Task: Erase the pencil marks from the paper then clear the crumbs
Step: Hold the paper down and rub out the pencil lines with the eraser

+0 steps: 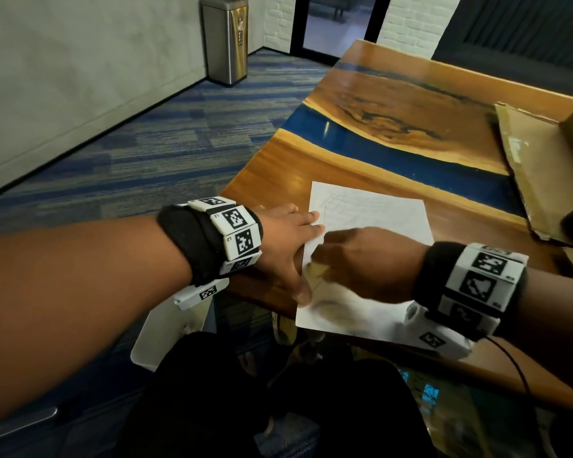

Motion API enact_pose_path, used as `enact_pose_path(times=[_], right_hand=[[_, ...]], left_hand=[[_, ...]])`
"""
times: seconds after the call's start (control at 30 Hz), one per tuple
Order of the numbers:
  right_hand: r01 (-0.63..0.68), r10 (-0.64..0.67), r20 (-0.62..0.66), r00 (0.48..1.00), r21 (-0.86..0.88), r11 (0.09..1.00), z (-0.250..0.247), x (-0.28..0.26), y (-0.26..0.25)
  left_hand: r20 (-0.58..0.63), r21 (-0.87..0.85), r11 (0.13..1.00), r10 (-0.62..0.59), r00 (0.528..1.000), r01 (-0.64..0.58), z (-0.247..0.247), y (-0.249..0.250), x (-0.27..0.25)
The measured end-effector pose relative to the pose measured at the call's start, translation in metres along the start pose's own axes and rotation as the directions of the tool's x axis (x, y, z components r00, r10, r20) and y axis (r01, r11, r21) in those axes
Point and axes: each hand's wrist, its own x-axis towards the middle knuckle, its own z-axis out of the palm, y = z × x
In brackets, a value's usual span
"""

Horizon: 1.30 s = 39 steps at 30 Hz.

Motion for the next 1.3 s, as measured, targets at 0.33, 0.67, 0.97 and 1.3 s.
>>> enact_pose_path(times=[0.33,0.67,0.97,1.3], right_hand=[[0.024,-0.024,0.057,0.998,-0.008,1.000,-0.001,0.000,0.001],[-0.370,0.371,0.031,0.928,-0.018,0.929,0.006,0.017,0.042],[-0.181,0.181,0.004,0.984,0.032,0.983,-0.003,-0.002,-0.004],[-0.109,0.111,-0.019,0.994,0.056,0.992,0.001,0.000,-0.009]], left_hand=[[0.014,0.070,0.998,0.001,1.000,-0.002,-0.005,0.003,-0.002],[-0.021,-0.018,1.000,0.002,1.000,-0.002,0.006,-0.001,-0.004],[-0.030,-0.039,0.999,-0.004,1.000,0.003,0.010,0.004,-0.007],[-0.025,-0.020,1.000,0.001,1.000,-0.001,0.011,0.003,-0.007]])
